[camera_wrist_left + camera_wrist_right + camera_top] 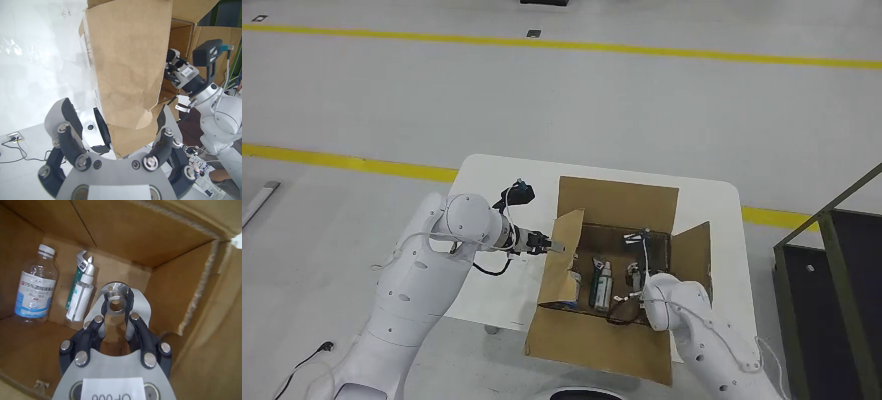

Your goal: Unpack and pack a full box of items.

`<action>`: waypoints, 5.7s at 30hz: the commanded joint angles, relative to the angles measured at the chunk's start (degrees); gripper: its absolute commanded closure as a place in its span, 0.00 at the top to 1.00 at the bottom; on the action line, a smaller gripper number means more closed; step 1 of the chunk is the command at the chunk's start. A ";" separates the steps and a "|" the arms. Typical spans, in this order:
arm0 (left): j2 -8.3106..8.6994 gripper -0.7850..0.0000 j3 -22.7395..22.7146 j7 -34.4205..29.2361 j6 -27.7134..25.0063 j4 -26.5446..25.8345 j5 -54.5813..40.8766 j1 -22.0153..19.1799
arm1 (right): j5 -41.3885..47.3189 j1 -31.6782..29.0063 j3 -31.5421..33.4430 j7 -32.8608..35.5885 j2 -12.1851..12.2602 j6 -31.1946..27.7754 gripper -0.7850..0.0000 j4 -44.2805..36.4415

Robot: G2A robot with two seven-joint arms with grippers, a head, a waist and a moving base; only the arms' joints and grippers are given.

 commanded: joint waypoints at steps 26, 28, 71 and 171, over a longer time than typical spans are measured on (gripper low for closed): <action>0.00 1.00 0.00 0.00 0.00 0.00 0.00 0.00 | 2.91 2.13 2.31 -4.22 -2.02 -1.09 0.35 1.66; 0.00 1.00 0.00 0.00 0.00 0.00 0.00 0.00 | 2.84 -0.11 5.87 -5.33 -1.36 -1.61 0.19 -3.97; 0.00 1.00 0.00 0.00 0.00 0.00 0.00 0.00 | 59.32 -20.65 35.81 -14.30 0.37 -34.21 0.00 -5.04; -1.90 1.00 12.72 25.05 -23.77 7.55 3.04 -0.40 | 75.03 0.93 31.15 -31.72 2.56 -34.80 0.00 24.75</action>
